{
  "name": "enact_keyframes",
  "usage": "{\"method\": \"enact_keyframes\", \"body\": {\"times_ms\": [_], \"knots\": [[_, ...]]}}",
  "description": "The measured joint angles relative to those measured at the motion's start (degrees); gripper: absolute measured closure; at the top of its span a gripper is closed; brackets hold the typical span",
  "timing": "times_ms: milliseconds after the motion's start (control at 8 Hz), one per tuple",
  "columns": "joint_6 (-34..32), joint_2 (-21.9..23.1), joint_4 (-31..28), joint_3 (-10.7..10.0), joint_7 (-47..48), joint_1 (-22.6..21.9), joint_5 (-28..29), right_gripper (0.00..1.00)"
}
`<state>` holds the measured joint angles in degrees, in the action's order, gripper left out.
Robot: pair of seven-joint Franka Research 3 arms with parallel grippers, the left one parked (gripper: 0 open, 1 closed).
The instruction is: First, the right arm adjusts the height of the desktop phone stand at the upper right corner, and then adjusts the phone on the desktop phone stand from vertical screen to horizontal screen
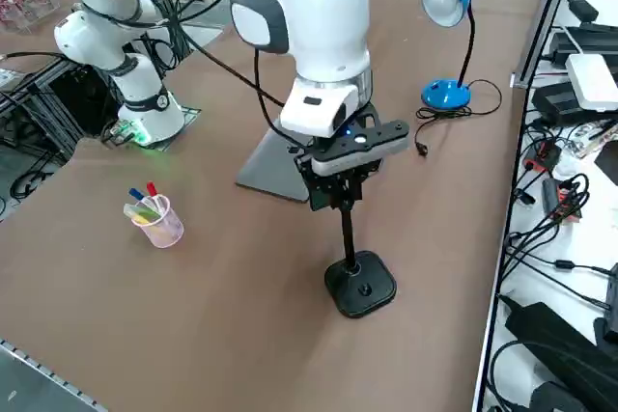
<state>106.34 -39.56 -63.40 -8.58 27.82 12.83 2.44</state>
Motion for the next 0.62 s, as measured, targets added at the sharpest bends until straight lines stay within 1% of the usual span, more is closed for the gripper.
{"method": "enact_keyframes", "body": {"times_ms": [625], "knots": [[1.79, -1.45, -0.31, 0.00, 0.10, 0.02, 0.00, 0.71]]}}
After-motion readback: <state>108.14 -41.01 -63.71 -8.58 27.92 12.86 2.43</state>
